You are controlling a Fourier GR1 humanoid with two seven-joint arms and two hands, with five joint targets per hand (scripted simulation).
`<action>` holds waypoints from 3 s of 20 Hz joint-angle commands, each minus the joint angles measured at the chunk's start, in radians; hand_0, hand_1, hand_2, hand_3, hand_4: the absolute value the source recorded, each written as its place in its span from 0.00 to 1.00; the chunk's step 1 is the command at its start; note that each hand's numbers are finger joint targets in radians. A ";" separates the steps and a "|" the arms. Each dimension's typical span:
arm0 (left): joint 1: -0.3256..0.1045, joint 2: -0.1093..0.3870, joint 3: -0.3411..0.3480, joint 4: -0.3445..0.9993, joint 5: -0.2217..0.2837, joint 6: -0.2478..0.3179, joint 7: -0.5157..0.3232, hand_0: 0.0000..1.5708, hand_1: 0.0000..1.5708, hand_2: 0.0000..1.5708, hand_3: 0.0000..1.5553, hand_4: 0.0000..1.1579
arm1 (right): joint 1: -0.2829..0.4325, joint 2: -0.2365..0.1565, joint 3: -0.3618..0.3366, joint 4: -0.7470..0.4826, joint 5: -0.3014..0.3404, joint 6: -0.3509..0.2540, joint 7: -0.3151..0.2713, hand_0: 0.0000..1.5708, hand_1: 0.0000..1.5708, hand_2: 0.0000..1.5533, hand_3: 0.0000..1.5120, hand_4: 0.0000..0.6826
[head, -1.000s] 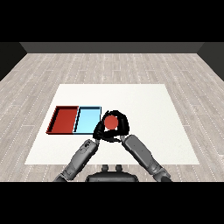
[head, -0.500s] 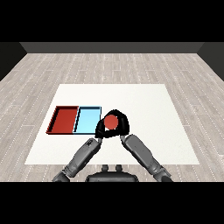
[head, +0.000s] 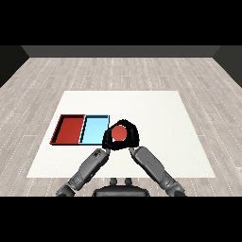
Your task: Pick the red can and put it in the red box
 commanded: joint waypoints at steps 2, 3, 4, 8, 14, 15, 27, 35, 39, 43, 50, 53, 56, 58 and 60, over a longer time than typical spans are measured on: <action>0.034 -0.020 0.012 -0.016 0.017 -0.026 -0.144 1.00 1.00 1.00 0.96 0.99 | 0.006 0.011 0.010 0.067 -0.043 0.025 -0.050 0.92 0.92 0.89 0.89 0.60; 0.064 -0.016 0.017 -0.086 -0.023 -0.030 -0.098 1.00 1.00 1.00 0.97 0.99 | -0.020 0.011 -0.017 0.032 -0.035 0.022 0.019 0.79 0.79 0.80 0.76 0.00; 0.008 -0.020 0.025 -0.035 0.009 -0.014 -0.114 1.00 1.00 1.00 0.97 0.99 | -0.018 0.011 0.020 0.033 0.016 -0.028 0.080 0.59 0.59 0.60 0.35 0.00; 0.006 -0.021 0.022 -0.027 0.017 -0.014 -0.124 1.00 1.00 1.00 0.97 0.99 | 0.002 0.011 -0.009 0.029 0.072 0.017 0.122 0.00 0.00 0.00 0.00 0.00; 0.050 -0.021 0.012 -0.074 -0.042 0.050 -0.094 1.00 1.00 1.00 0.97 0.98 | 0.013 0.011 0.009 0.034 0.039 -0.004 0.112 0.00 0.00 0.00 0.00 0.00; -0.011 -0.021 0.086 -0.004 -0.043 -0.023 -0.082 1.00 1.00 1.00 0.96 0.98 | 0.039 0.011 -0.022 -0.018 0.096 0.008 0.169 0.00 0.00 0.00 0.00 0.00; -0.011 -0.021 0.025 -0.012 -0.043 0.088 -0.075 1.00 1.00 1.00 0.94 0.98 | 0.092 0.011 -0.111 -0.061 0.056 0.120 0.155 0.00 0.00 0.00 0.00 0.00; -0.011 0.055 0.194 -0.016 -0.055 -0.044 -0.083 1.00 1.00 1.00 0.95 0.97 | 0.249 -0.070 -0.211 -0.272 -0.007 0.217 0.148 0.00 0.00 0.00 0.00 0.00; 0.023 0.122 0.222 -0.137 -0.075 -0.023 0.004 1.00 1.00 1.00 0.95 0.98 | 0.360 -0.159 -0.275 -0.363 -0.037 0.276 0.158 0.00 0.00 0.00 0.00 0.00; -0.012 0.246 0.332 -0.090 -0.061 -0.079 0.019 1.00 1.00 1.00 0.95 0.97 | 0.434 -0.179 -0.324 -0.374 -0.063 0.301 0.118 0.00 0.00 0.00 0.00 0.00; -0.021 0.399 0.378 -0.116 -0.150 -0.028 0.182 1.00 1.00 1.00 0.96 0.97 | 0.530 -0.223 -0.416 -0.344 -0.105 0.370 0.085 0.00 0.00 0.00 0.00 0.00; -0.034 0.448 0.388 0.077 -0.190 -0.057 0.187 1.00 1.00 0.98 0.94 0.97 | 0.522 -0.212 -0.420 -0.330 -0.125 0.383 0.086 0.00 0.00 0.00 0.00 0.00; 0.007 0.523 0.430 0.189 -0.170 -0.129 0.200 1.00 1.00 0.99 0.96 0.96 | 0.478 -0.207 -0.449 -0.279 -0.132 0.373 0.097 0.00 0.00 0.00 0.00 0.00; 0.000 0.499 0.406 0.346 -0.218 -0.113 0.172 1.00 1.00 0.99 0.96 0.91 | 0.512 -0.202 -0.423 -0.261 -0.091 0.369 0.066 0.00 0.00 0.00 0.00 0.00; -0.063 0.532 0.419 0.466 -0.233 -0.137 0.212 1.00 1.00 0.99 0.95 0.91 | 0.462 -0.210 -0.436 -0.196 -0.102 0.396 0.070 0.00 0.00 0.00 0.00 0.00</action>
